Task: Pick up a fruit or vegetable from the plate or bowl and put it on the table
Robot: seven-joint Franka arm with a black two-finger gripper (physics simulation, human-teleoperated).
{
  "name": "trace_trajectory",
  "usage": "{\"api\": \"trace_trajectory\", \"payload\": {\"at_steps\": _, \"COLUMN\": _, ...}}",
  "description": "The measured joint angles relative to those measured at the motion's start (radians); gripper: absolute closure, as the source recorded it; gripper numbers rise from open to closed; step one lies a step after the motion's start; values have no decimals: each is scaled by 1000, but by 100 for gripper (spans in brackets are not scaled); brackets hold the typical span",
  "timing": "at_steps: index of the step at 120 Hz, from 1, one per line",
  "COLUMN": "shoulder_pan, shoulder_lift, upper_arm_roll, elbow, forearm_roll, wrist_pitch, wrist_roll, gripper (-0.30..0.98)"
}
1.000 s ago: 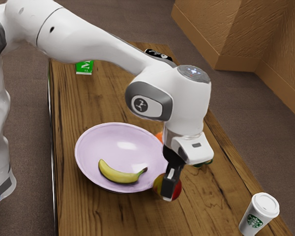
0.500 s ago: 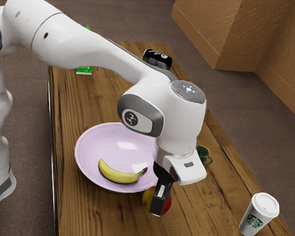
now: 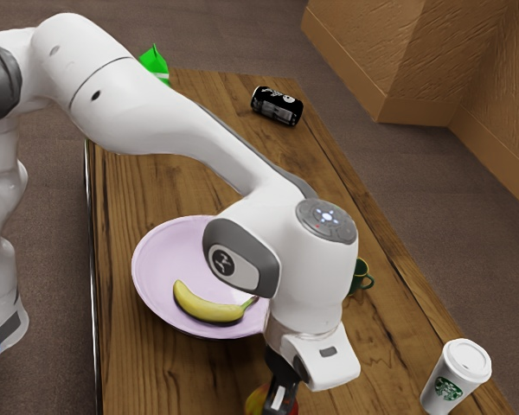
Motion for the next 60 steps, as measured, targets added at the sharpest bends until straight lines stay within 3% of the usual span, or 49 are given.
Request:
{"api": "trace_trajectory", "payload": {"at_steps": 44, "shoulder_pan": 2, "shoulder_lift": 53, "upper_arm_roll": 11, "elbow": 9, "forearm_roll": 0, "wrist_pitch": 89, "wrist_roll": -22, "gripper": 4}}
{"api": "trace_trajectory", "payload": {"at_steps": 60, "shoulder_pan": -8, "shoulder_lift": 16, "upper_arm_roll": 127, "elbow": 10, "forearm_roll": -11, "wrist_pitch": 61, "wrist_roll": -27, "gripper": 3}}
